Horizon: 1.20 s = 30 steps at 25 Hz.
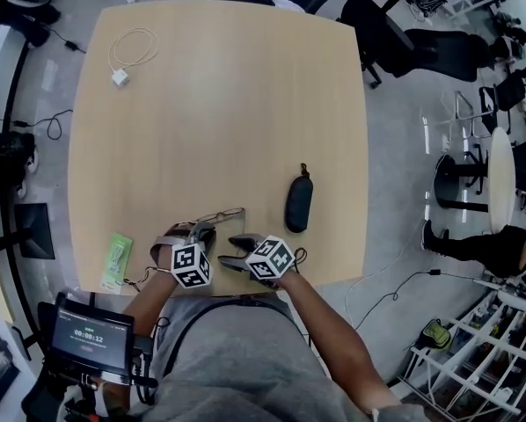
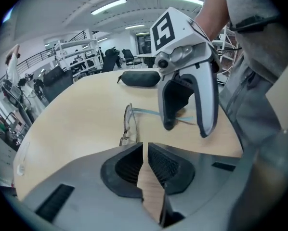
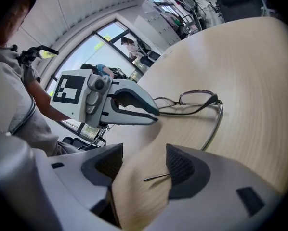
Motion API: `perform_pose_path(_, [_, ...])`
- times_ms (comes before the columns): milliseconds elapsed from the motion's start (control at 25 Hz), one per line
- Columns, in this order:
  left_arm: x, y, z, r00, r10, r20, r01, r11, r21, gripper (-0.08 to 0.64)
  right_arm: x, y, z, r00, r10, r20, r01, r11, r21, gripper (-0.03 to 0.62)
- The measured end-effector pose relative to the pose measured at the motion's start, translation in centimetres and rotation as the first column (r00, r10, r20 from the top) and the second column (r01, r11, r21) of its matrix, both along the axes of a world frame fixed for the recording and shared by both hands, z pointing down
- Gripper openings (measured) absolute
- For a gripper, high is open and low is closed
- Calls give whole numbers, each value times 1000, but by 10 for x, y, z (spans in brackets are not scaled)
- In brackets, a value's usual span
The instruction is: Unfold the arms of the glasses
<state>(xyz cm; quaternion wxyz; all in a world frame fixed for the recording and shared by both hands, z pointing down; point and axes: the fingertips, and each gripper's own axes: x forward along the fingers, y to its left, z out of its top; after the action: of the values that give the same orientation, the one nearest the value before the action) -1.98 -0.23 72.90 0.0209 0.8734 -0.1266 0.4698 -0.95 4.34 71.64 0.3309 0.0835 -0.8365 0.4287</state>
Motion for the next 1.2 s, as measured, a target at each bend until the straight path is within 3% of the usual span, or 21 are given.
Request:
perform_pose_path(320, [11,-19,-1,999,-8,39,3,991,137,14,3,5,-1,1000,-27,8,27,999,22,264])
perform_pose_path(560, [14,-32,5,994,-22,108,-6,968,252,15,-1,6,-1,999,-42,6,42,999,33,264])
perform_pose_path(760, [22,-35,5,989,-27,143,-12,963,269,34,4,10,-4,999,-51,13,51,998,33,264])
perform_pose_path(920, [22,-51,15,990,-45,136,18,981,193,46,2,-2,5,998,-62,17,61,998,29,264])
perform_pose_path(1040, [22,-55,19,993,-87,74,83,995,49,46,-1,-4,9,998,-66,19,65,998,25,264])
perform_pose_path(1200, [22,-53,14,993,-100,59,106,988,-108,46,-2,1,5,997,-74,17,74,997,20,264])
